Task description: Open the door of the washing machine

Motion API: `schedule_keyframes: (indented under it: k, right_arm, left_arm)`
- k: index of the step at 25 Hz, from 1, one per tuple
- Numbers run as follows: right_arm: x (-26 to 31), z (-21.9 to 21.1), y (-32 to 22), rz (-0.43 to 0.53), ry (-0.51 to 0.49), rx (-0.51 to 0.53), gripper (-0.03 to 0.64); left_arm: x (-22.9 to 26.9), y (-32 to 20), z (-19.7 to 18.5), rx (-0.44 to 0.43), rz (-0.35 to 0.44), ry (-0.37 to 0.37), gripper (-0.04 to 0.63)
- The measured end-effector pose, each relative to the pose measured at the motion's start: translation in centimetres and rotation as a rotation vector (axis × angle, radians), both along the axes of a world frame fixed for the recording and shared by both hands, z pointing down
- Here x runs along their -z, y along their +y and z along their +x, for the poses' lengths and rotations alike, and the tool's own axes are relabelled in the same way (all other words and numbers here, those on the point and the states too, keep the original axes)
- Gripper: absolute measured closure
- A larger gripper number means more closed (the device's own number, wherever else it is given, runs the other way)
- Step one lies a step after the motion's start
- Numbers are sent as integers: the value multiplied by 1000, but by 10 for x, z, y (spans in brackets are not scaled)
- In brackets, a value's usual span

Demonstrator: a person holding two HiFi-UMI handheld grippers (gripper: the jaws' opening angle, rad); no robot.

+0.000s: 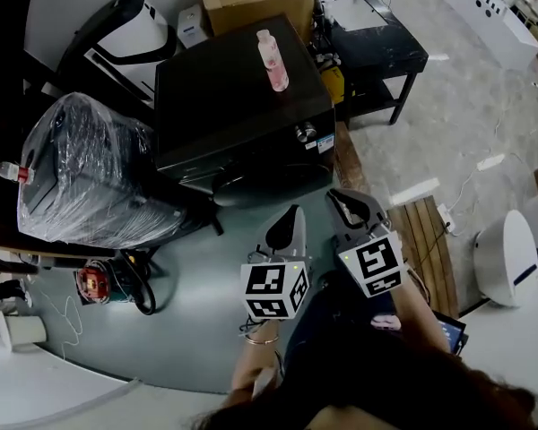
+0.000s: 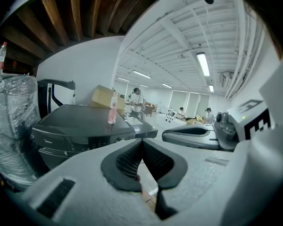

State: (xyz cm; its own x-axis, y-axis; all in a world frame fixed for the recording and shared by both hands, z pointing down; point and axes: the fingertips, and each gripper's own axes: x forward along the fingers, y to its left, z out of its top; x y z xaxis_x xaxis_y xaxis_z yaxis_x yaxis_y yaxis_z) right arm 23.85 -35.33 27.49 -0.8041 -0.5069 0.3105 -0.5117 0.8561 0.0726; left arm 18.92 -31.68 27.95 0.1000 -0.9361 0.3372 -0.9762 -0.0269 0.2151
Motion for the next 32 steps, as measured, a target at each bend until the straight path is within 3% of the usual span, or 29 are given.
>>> schedule_keyframes:
  k: [21,32]
  right_arm:
    - [-112,-38,-118,-91,151,207,581]
    - [-181,-69,-142,-86,269,349,571]
  left_arm:
    - [-91,-112,-29,146,-59,21,583]
    - [-145,-135,-55,221,-112,26,583]
